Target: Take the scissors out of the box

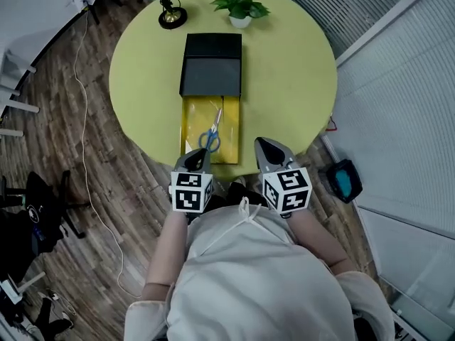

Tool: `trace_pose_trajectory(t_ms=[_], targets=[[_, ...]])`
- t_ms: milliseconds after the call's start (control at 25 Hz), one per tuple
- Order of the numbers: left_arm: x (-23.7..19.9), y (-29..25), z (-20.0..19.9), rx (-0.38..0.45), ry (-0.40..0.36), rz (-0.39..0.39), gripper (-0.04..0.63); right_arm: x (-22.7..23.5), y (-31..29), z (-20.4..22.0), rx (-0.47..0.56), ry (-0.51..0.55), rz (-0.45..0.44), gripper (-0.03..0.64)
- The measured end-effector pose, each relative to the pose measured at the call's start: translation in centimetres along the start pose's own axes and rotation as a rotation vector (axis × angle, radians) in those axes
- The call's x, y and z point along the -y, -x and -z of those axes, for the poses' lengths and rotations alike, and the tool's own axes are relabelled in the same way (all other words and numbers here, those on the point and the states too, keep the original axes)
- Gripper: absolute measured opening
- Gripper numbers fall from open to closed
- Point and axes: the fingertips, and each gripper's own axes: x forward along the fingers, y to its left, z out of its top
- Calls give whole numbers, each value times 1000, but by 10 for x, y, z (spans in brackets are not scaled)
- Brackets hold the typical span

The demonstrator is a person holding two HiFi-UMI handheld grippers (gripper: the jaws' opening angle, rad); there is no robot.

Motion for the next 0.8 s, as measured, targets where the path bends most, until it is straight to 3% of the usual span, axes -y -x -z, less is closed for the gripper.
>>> trace_pose_trajectory(t_ms=[320,560,800], targets=[[-15,-61,12,-200,48,40,57,20,-41,3,-56,23,-47,-2],[-22,-93,26,-352,-9,23,103,29,-57,4,-83,24,-71,-2],[-22,-107,38,-468,-19,25,120,32,-63,5,-103,13,-79,-2]])
